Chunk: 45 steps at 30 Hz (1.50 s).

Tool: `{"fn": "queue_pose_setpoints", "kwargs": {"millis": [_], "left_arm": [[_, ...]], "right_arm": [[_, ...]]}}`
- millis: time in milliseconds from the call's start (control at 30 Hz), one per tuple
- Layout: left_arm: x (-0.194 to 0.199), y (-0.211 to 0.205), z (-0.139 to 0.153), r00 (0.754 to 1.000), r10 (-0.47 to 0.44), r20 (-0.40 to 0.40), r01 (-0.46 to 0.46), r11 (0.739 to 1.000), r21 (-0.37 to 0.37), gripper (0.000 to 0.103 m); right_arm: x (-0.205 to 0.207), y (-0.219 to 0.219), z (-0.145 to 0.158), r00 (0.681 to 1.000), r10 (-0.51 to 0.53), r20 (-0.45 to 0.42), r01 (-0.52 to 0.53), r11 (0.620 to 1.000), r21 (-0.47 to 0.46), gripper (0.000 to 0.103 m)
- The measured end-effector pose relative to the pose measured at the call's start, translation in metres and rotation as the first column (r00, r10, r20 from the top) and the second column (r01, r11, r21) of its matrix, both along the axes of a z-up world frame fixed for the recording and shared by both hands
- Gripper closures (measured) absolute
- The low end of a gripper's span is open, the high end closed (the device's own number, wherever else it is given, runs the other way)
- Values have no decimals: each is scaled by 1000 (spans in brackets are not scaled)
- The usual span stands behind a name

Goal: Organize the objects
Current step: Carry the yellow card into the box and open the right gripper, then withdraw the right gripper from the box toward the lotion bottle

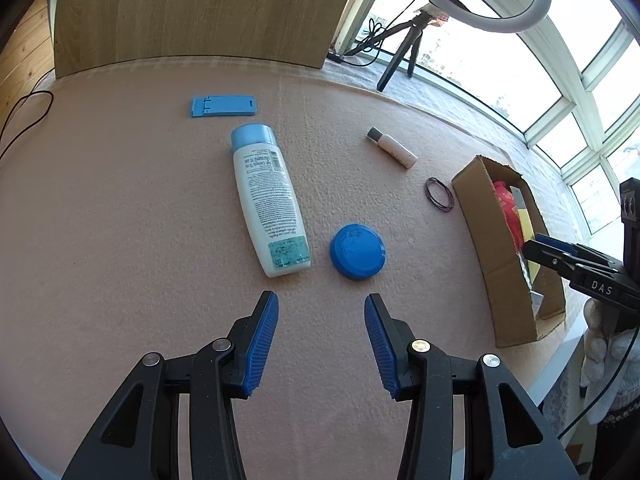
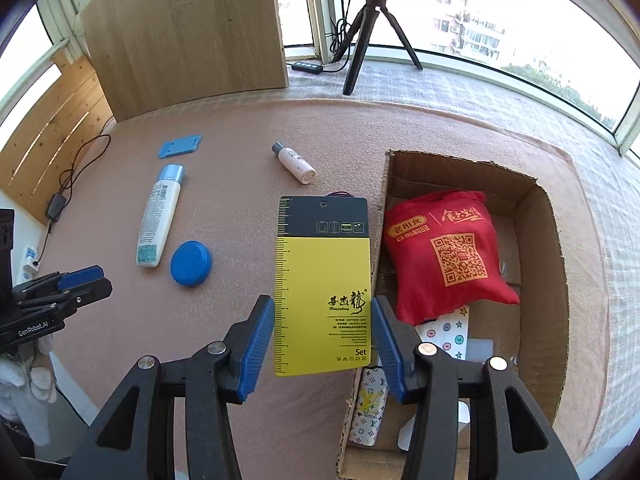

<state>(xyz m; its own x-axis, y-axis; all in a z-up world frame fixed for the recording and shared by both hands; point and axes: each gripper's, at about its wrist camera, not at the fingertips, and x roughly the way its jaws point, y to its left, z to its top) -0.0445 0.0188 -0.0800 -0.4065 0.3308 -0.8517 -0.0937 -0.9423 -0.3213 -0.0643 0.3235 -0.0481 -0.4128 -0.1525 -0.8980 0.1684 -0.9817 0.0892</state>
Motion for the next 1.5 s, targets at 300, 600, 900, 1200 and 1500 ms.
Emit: {"fn": "queue_pose_setpoints", "kwargs": {"millis": [300, 600, 900, 1200, 1500], "left_arm": [[-2, 21, 0, 999, -43, 4, 43, 999, -9, 55], [-2, 26, -2, 999, -52, 6, 52, 998, -17, 55], [-3, 19, -3, 999, -40, 6, 40, 999, -20, 55], [-5, 1, -2, 1000, -12, 2, 12, 1000, -24, 55], [-15, -23, -4, 1000, 29, -12, -29, 998, -49, 55]], "right_arm": [[17, 57, -10, 991, -133, 24, 133, 991, 4, 58], [32, 83, -22, 978, -202, 47, 201, 979, 30, 58], [34, 83, -17, 973, -226, 35, 226, 974, 23, 56], [27, 62, -1, 979, -205, 4, 205, 977, -50, 56], [3, -1, 2, 994, -107, -14, 105, 987, -118, 53]]}}
